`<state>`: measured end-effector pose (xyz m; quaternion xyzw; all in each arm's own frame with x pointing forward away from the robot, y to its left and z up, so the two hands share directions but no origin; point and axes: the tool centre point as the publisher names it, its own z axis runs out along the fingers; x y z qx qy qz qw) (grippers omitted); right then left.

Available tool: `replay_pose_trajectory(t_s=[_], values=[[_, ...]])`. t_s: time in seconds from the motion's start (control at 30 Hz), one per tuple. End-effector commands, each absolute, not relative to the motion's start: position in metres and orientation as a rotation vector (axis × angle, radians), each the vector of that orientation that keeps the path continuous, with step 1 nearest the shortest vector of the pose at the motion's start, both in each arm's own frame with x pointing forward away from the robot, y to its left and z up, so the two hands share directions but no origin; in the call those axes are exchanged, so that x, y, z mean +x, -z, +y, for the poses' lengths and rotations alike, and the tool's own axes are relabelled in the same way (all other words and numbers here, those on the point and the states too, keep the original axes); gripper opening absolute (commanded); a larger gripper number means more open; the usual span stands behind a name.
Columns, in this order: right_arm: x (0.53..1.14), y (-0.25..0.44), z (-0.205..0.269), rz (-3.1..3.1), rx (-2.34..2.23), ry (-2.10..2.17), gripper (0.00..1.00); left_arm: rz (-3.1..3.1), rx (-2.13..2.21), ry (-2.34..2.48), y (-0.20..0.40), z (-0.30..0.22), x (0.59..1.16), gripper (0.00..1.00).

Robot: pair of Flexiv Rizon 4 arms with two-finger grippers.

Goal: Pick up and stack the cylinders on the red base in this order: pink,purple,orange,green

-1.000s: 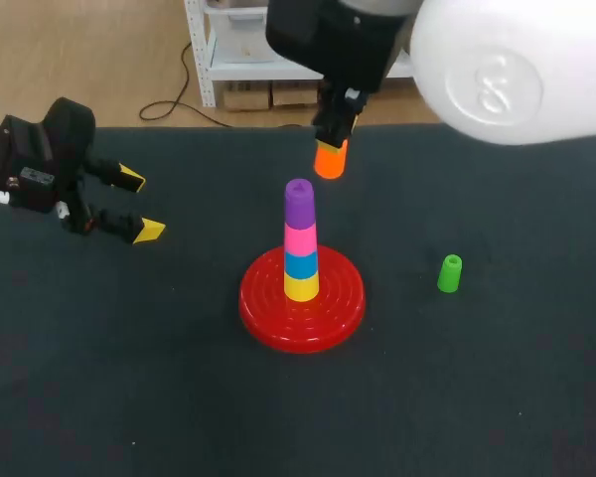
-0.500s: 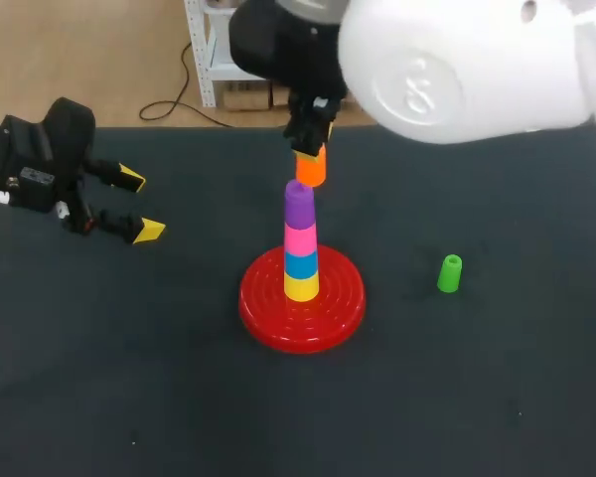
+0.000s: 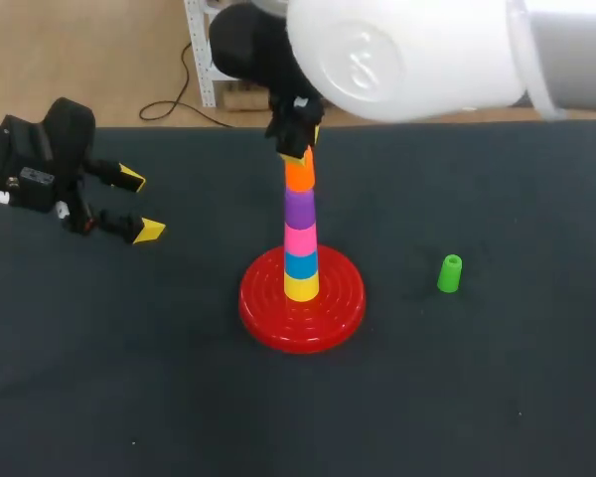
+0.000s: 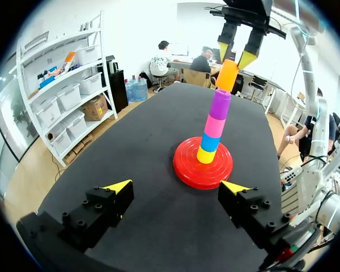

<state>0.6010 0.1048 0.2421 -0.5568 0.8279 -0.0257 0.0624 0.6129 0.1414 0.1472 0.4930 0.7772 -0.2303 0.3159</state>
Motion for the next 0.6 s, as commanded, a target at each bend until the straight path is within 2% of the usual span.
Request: replay_pose_trajectory(t_s=[0.03, 0.6], values=[[0.6033, -0.239, 0.106, 2.517, -1.684, 0.073, 0.0, 2.052, 1.301, 0.605, -0.1474, 0.1409, 0.6141, 1.0], [0.6056, -0.2329, 0.1079, 2.584, -1.675, 0.001, 0.0, 2.052, 1.301, 0.605, -0.1474, 0.1409, 0.6141, 1.0]])
